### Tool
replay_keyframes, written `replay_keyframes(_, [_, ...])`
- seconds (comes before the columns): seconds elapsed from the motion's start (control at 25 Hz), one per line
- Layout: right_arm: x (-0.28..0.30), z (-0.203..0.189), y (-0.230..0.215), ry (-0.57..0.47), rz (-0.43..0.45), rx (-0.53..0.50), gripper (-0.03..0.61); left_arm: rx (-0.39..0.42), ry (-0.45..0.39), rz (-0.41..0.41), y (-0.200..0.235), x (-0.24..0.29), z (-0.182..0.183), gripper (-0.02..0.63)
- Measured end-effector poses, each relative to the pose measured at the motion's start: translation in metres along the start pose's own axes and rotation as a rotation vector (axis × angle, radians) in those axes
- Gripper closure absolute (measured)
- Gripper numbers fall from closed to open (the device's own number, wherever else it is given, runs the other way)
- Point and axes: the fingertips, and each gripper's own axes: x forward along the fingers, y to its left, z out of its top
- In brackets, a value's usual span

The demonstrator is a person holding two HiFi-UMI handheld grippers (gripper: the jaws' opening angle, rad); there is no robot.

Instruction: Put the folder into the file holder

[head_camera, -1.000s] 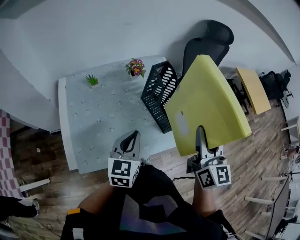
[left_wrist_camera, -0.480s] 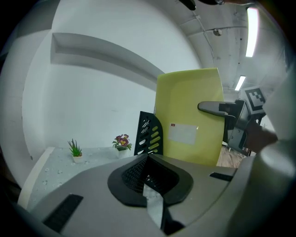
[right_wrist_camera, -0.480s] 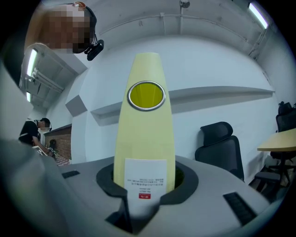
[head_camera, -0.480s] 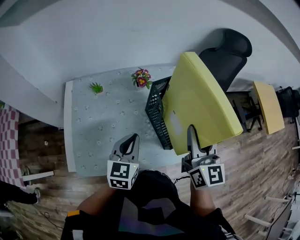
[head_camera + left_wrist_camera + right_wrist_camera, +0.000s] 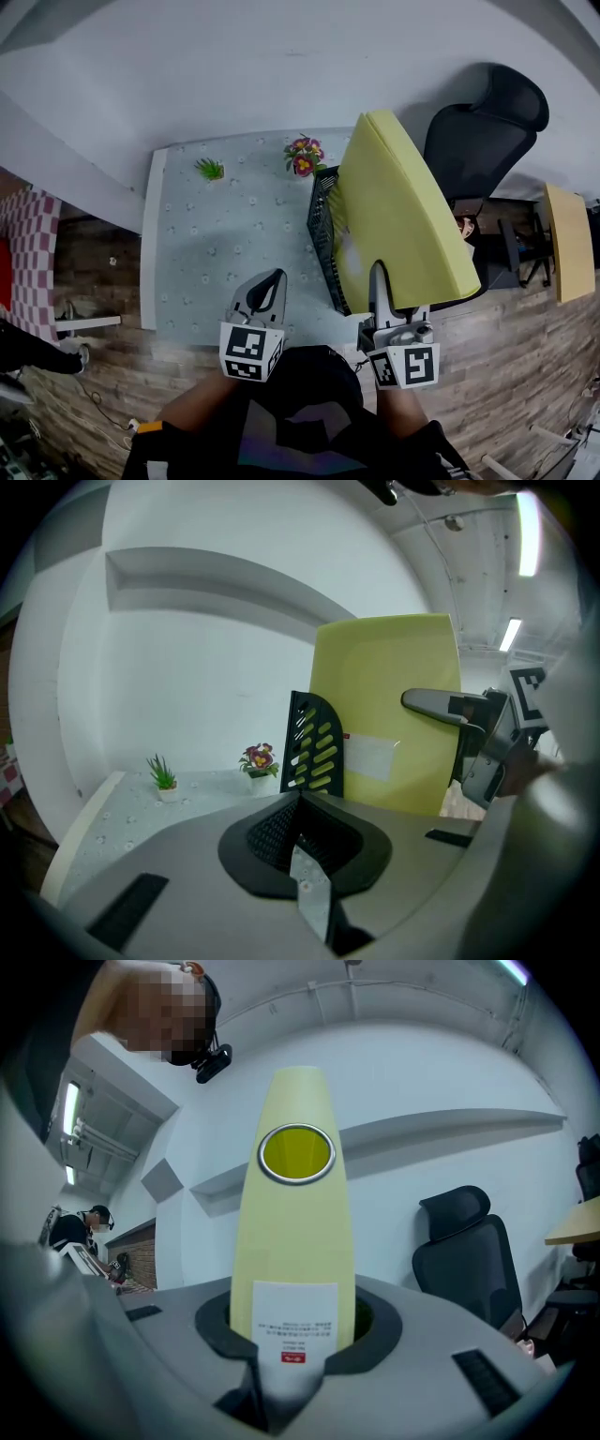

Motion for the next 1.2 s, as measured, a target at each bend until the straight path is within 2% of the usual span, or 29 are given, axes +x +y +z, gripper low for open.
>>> replay_keyframes(0.36, [0.0,-0.033,-0.002,-0.027,0.02,-0.039,0.43,-0.027,0.041,0.041,-0.009,0.015,-0.023,0.609])
replay_keyframes(0.72, [-0.005,-0.071,-0.008,0.0,0.033,-0.036,0.414,-0.032,0.042,0.057,-0.023,0.026,-0.023,0.609])
replay_keyframes(1.2, [-0.003,-0.123,-0.009,0.169,0.061,-0.077,0.387,-0.031,0.041,0.066,-0.038,0.023,-0.028,0.609])
